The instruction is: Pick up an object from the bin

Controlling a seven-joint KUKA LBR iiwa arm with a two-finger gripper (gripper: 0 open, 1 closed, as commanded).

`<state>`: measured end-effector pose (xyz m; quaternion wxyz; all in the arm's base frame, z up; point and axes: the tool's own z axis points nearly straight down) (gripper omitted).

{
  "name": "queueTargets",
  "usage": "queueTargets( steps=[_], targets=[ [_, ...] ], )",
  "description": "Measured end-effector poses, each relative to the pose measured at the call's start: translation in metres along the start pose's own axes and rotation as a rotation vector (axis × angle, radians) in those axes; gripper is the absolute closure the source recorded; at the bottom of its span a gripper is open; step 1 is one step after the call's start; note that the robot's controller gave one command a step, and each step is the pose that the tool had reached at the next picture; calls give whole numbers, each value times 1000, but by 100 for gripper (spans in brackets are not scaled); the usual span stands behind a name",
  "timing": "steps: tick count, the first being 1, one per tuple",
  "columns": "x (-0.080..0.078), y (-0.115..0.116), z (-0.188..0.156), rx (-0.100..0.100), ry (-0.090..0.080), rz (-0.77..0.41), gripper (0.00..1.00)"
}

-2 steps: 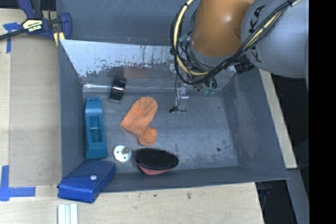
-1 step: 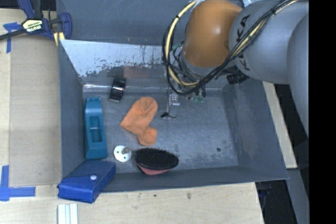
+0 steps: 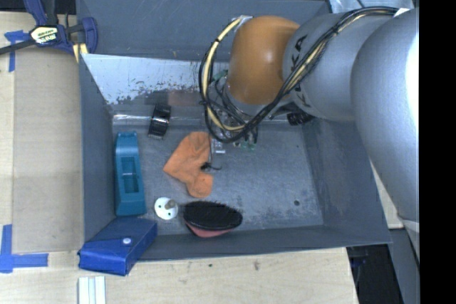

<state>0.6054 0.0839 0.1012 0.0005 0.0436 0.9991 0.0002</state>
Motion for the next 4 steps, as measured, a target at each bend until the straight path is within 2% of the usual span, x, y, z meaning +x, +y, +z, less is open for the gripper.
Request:
queueTargets(
  steps=[1,2,3,4],
  targets=[
    [8,14,24,0,1,115,100],
    [8,14,24,0,1,115,100],
    [22,14,-29,2,5,114,100],
    [9,26,-99,0,1,114,100]
  ],
)
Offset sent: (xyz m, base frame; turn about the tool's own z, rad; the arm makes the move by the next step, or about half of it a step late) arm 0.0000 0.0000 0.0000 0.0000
